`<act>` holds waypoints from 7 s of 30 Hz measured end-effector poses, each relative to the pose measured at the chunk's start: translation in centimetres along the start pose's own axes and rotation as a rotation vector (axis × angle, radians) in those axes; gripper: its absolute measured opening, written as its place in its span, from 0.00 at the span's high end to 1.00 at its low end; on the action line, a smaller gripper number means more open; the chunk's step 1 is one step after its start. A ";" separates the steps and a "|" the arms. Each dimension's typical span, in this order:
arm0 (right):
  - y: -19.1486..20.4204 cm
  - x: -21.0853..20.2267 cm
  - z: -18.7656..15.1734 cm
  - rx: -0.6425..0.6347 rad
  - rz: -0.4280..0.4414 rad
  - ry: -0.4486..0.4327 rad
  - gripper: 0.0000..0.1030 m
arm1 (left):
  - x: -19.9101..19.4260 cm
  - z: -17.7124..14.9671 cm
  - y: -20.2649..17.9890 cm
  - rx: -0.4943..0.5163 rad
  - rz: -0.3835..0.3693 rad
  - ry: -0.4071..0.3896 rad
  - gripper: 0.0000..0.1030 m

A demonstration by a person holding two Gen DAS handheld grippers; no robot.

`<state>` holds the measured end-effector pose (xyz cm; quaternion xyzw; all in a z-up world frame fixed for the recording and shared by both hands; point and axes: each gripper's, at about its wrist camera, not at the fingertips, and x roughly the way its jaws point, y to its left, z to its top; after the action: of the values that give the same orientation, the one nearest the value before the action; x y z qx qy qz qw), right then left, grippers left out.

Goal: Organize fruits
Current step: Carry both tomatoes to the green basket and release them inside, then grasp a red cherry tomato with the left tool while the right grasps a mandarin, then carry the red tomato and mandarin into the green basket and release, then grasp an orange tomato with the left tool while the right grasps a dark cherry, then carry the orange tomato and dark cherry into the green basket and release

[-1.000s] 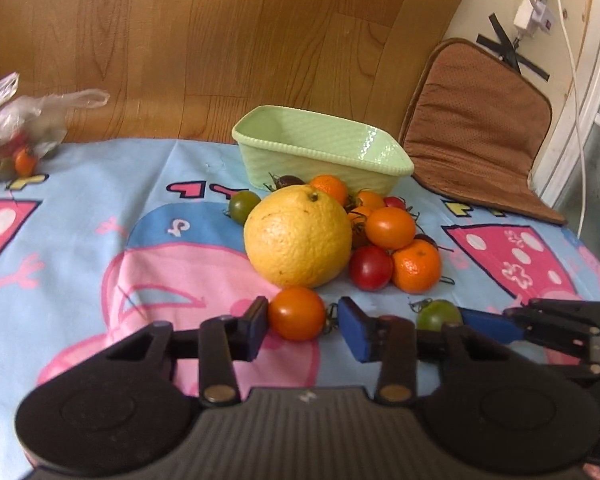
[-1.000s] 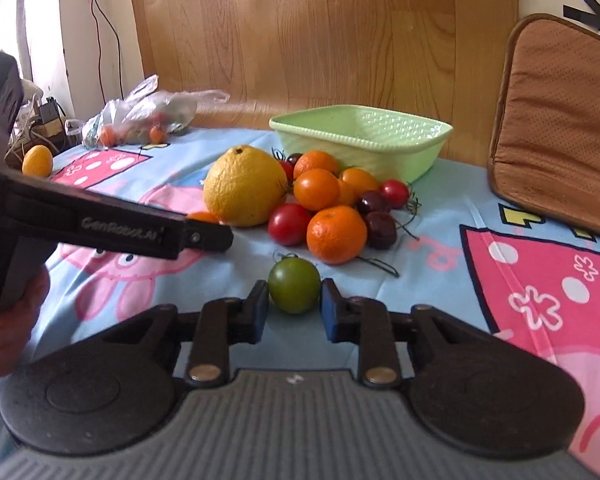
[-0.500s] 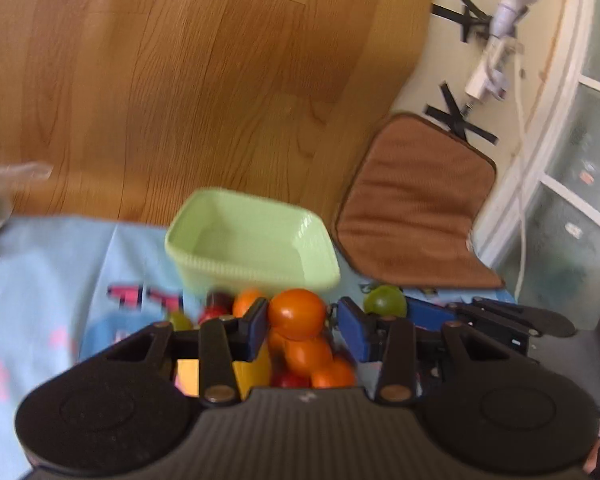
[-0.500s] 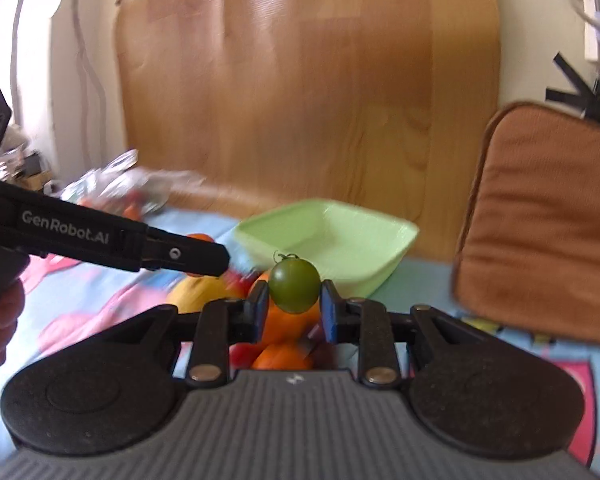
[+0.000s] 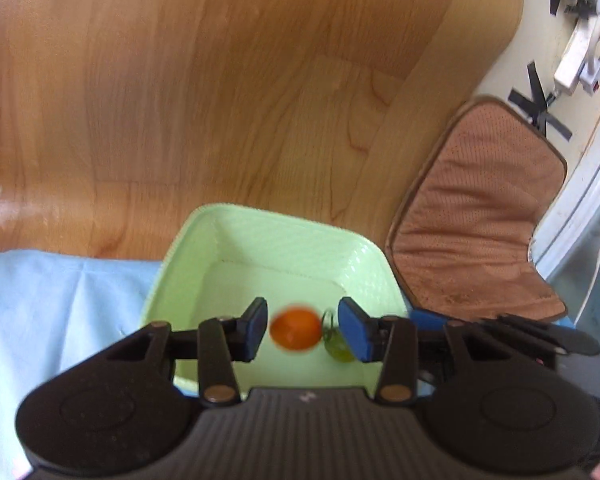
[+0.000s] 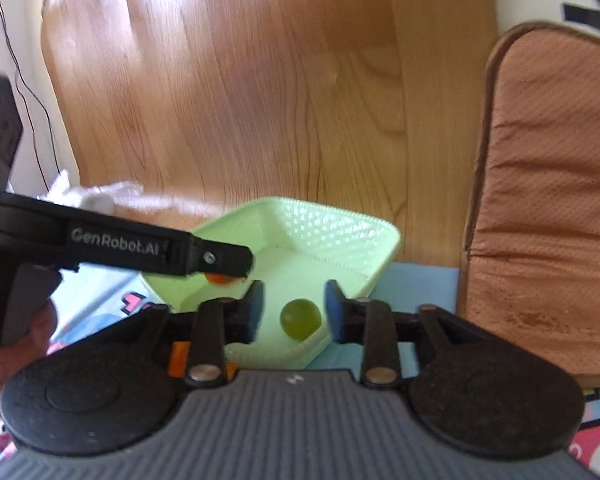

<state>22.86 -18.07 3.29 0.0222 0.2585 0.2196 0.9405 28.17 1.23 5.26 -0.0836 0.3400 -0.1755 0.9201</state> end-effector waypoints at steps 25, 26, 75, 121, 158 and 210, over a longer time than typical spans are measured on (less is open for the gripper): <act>-0.1 -5.5 -3.6 0.047 0.019 -0.028 0.52 | -6.4 -3.1 2.7 -0.099 0.062 -0.076 0.44; 0.3 -6.5 -4.1 0.046 0.045 -0.036 0.52 | -7.4 -3.9 2.7 -0.093 0.057 -0.089 0.41; 0.9 -12.0 -10.6 -0.143 0.026 0.053 0.58 | -4.9 -14.0 -7.4 0.296 0.069 0.032 0.71; -0.4 -0.4 -1.1 -0.051 0.039 -0.048 0.54 | 0.5 -0.9 -1.5 0.054 0.069 -0.039 0.53; -3.2 -10.3 -9.4 0.019 -0.002 0.024 0.58 | -4.8 -12.8 -9.6 0.183 -0.071 0.025 0.47; -0.6 -2.8 -1.1 0.076 0.047 -0.108 0.72 | -3.6 -1.1 -2.6 0.090 -0.017 -0.103 0.60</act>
<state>20.38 -19.93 3.54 0.0760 0.2148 0.2302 0.9461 24.21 0.15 7.29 -0.0538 0.2834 -0.1939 0.9376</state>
